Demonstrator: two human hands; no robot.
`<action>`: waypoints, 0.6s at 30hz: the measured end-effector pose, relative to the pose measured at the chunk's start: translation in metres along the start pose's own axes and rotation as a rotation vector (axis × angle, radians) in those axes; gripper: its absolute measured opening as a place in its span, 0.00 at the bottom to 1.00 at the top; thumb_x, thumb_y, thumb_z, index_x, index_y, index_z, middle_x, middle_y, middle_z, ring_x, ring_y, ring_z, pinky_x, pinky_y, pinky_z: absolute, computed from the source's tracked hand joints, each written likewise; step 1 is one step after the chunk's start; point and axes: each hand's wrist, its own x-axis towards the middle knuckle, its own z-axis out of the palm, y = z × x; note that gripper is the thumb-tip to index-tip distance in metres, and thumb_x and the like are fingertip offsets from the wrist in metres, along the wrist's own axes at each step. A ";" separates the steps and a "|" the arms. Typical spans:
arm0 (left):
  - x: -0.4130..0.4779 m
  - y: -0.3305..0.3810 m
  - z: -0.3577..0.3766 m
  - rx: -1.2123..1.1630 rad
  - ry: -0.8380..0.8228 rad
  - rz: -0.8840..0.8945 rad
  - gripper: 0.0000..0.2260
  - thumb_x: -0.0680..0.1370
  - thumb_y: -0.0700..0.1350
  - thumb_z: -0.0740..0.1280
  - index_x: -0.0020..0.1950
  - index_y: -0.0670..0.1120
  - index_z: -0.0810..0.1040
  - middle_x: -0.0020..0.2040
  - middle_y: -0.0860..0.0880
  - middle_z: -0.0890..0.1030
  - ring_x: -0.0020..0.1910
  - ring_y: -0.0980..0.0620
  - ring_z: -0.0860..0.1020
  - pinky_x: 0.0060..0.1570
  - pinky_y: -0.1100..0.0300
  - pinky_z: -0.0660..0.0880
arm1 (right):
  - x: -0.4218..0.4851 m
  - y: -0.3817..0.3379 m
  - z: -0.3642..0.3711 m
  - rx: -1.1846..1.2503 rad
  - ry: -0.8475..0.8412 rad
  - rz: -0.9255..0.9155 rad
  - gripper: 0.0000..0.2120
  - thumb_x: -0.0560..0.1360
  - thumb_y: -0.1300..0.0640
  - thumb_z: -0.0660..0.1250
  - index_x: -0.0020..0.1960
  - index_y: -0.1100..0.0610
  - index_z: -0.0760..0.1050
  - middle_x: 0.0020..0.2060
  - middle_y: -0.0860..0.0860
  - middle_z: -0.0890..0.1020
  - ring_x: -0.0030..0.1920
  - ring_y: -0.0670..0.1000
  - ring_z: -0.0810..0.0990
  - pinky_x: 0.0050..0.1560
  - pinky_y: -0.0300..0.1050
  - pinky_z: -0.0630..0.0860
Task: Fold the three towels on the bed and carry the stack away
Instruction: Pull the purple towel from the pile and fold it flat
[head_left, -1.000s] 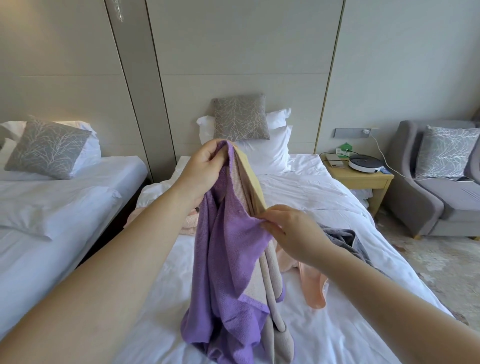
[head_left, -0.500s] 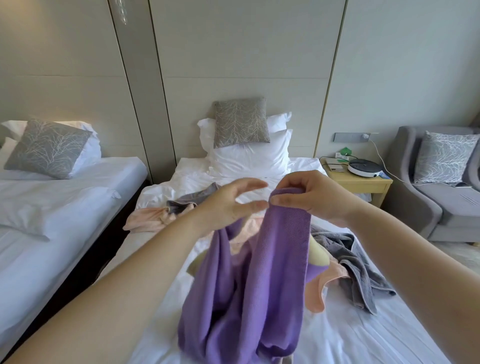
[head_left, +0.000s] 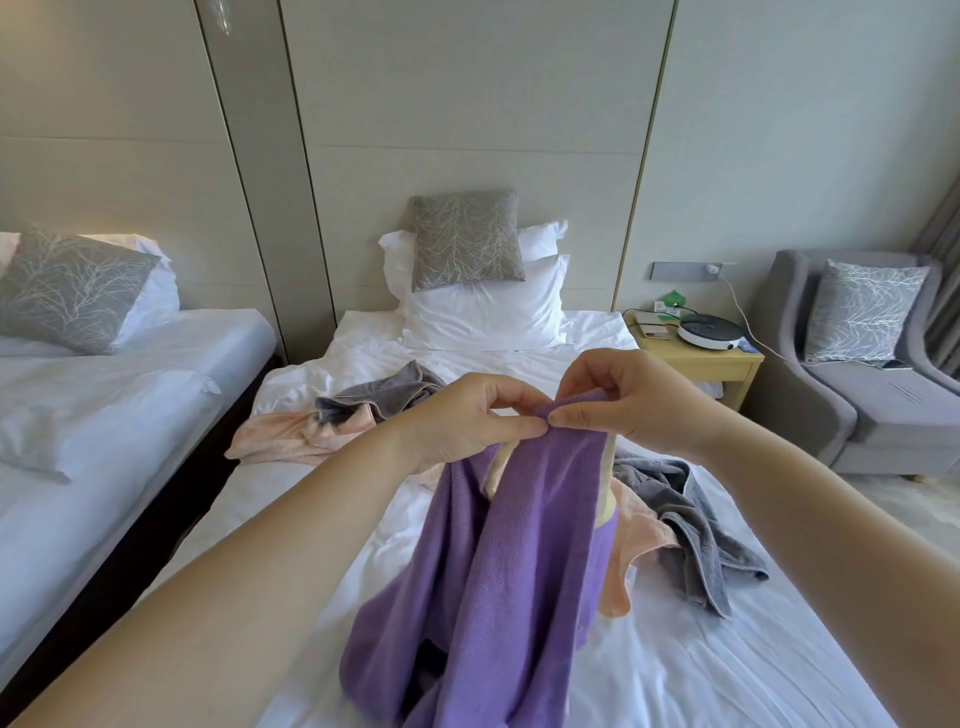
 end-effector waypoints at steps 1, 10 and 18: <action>-0.001 0.002 0.000 0.014 -0.004 0.011 0.11 0.78 0.37 0.66 0.59 0.39 0.79 0.42 0.57 0.85 0.49 0.62 0.80 0.65 0.58 0.71 | 0.000 0.000 0.001 -0.009 0.021 0.003 0.08 0.66 0.56 0.78 0.38 0.52 0.79 0.28 0.42 0.77 0.30 0.40 0.72 0.33 0.32 0.68; -0.008 0.002 -0.012 0.136 0.162 0.021 0.08 0.76 0.38 0.68 0.53 0.46 0.82 0.50 0.50 0.83 0.50 0.59 0.79 0.61 0.59 0.73 | 0.004 -0.001 0.000 0.199 -0.114 0.061 0.04 0.74 0.64 0.68 0.48 0.59 0.79 0.38 0.54 0.82 0.37 0.47 0.78 0.40 0.40 0.76; -0.015 -0.014 -0.031 0.360 0.298 -0.249 0.30 0.56 0.76 0.67 0.50 0.59 0.75 0.46 0.54 0.77 0.48 0.60 0.78 0.49 0.61 0.73 | 0.002 0.008 0.010 0.255 -0.051 0.185 0.08 0.77 0.66 0.64 0.47 0.57 0.81 0.38 0.57 0.80 0.39 0.53 0.77 0.49 0.49 0.79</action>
